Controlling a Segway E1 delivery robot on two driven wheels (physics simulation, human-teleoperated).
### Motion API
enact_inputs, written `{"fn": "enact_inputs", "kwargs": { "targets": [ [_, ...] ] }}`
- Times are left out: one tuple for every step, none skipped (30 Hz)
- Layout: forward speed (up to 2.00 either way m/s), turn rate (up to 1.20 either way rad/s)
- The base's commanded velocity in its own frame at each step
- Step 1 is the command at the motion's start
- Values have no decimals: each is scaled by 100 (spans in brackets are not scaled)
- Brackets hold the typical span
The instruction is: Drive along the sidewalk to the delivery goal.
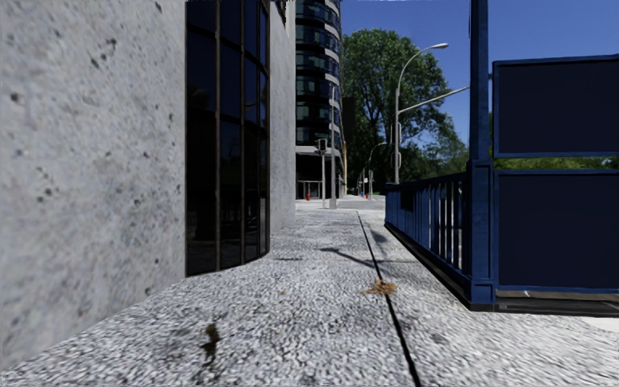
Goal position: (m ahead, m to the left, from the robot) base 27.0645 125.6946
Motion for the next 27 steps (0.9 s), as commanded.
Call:
{"fn": "enact_inputs", "kwargs": {
  "targets": [
    [81,-2],
    [81,-1],
    [81,0],
    [81,0],
    [80,0],
    [80,0],
    [80,0],
    [80,0],
    [80,0],
    [80,0],
    [80,0],
    [80,0],
    [80,0],
    [79,0],
    [79,0],
    [79,0],
    [79,0],
    [78,0],
    [78,0],
    [78,-10],
    [77,-58],
    [76,-73],
    [75,-91],
    [75,-97],
    [75,-97],
    [75,-53],
    [75,-6]
  ]
}}
